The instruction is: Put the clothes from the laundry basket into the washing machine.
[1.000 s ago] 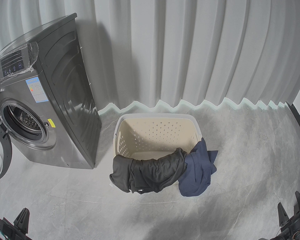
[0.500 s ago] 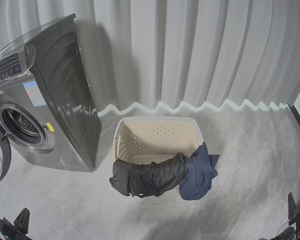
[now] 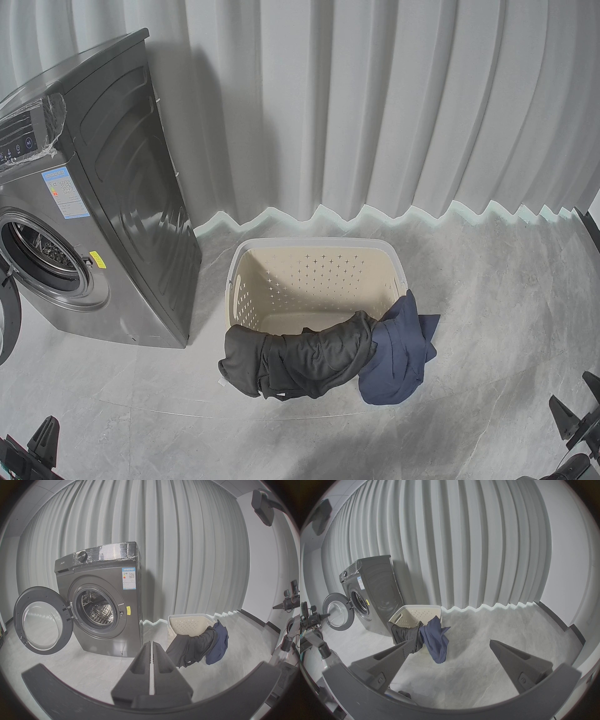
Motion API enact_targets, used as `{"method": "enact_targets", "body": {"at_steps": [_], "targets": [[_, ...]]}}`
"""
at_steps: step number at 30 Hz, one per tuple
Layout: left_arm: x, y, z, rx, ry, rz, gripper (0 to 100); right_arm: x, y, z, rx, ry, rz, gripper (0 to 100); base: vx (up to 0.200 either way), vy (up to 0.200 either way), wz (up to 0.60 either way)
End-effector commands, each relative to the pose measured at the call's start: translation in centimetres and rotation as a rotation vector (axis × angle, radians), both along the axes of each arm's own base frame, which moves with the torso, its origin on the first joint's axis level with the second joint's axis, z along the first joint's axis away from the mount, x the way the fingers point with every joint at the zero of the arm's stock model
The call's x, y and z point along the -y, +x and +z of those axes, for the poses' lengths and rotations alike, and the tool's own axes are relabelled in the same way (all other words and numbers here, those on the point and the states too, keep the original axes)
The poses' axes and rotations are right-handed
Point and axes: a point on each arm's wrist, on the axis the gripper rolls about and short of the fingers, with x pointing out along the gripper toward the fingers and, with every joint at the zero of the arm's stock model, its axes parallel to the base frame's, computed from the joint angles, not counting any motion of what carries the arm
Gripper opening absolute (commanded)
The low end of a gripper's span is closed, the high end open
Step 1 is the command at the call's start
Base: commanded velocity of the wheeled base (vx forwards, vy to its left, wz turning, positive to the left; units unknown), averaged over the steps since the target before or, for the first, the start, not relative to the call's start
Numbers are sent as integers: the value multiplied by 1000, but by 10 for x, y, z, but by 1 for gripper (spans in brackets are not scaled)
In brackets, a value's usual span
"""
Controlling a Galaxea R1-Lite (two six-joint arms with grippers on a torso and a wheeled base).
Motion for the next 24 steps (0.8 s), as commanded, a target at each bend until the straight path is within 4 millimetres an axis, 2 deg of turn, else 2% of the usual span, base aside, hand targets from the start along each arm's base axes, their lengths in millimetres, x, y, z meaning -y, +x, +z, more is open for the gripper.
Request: {"method": "enact_targets", "body": {"at_steps": [1,5,11,15,20,24], "targets": [[0,0,-5,2,1,0,0,-5,59,16,-197,1,34,100,0,0,0],[0,0,-5,2,1,0,0,-8,82,12,-267,5,49,100,0,0,0],[0,0,-5,2,-2,0,0,-13,93,8,-329,30,143,100,0,0,0],[0,0,-5,2,1,0,0,-16,113,2,-418,23,147,100,0,0,0],[0,0,-5,2,1,0,0,-21,145,-7,-437,17,152,100,0,0,0],[0,0,-5,2,-2,0,0,-28,160,-17,-468,14,174,100,0,0,0]]}}
